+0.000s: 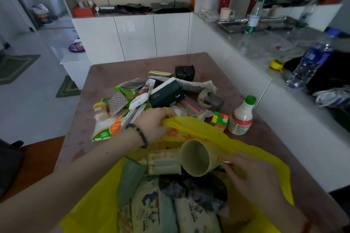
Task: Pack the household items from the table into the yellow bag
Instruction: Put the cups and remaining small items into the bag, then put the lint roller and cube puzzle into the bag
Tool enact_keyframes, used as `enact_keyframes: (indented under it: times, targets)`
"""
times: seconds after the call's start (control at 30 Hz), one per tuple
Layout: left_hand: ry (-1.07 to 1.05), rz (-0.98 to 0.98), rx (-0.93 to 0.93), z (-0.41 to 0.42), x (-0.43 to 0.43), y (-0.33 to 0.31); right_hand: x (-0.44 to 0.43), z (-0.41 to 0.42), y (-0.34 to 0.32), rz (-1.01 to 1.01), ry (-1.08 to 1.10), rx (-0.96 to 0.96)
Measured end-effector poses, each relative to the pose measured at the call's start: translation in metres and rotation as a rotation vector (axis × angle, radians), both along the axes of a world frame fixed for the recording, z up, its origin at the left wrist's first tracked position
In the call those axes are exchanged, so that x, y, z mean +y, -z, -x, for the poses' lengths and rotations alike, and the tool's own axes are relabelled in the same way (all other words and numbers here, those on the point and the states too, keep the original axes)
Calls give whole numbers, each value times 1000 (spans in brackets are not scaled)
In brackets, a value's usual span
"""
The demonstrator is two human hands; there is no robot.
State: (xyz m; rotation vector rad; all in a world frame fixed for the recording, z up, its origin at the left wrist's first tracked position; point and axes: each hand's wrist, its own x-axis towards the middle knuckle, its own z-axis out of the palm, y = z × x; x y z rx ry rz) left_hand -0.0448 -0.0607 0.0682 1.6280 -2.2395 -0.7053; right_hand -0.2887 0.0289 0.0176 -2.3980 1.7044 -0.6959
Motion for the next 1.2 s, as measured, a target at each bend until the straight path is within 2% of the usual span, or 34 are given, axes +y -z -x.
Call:
enact_keyframes:
  times: [0.1,0.2,0.33,0.43,0.53,0.63,0.7,0.8,0.83,0.9,1.03,1.1,1.2]
  targets:
    - [31,32,54,1,5,1,-5,-12,20,64,35,171]
    - [85,-8,66,2,8,4,-13,-28,41,-35,57,300]
    - [197,-104,-33,0,9,9,-18,-51,44,-188,23,294]
    - [347,-144,-179,-8,10,13,-17,-48,26,-321,-203,132]
    - [458,-306,-253,-16,6,7,-23,-33,-25,-372,-360,-86]
    - [451,-443,-178,-22,-11,-7,-53,-10,-68,-263,-197,-409]
    - [383,-410,-38,-24,-27,-13,-92,5,-70,-156,-62,-482]
    - [111,-423,149,-17,-56,1,-151,17,-36,-251,78,-293]
    - [48,-390,111,-12,-66,10,-167,20,-18,-305,77,-189]
    - [-16,-328,-95,-3,-88,34,-194,20,17,-394,53,19]
    - [-86,-448,-292,14,-121,84,-223,10,68,-518,44,314]
    - [-132,-448,-334,19,-132,103,-230,9,85,-509,66,448]
    - [-250,-496,-254,25,-138,123,-235,12,93,-480,56,469]
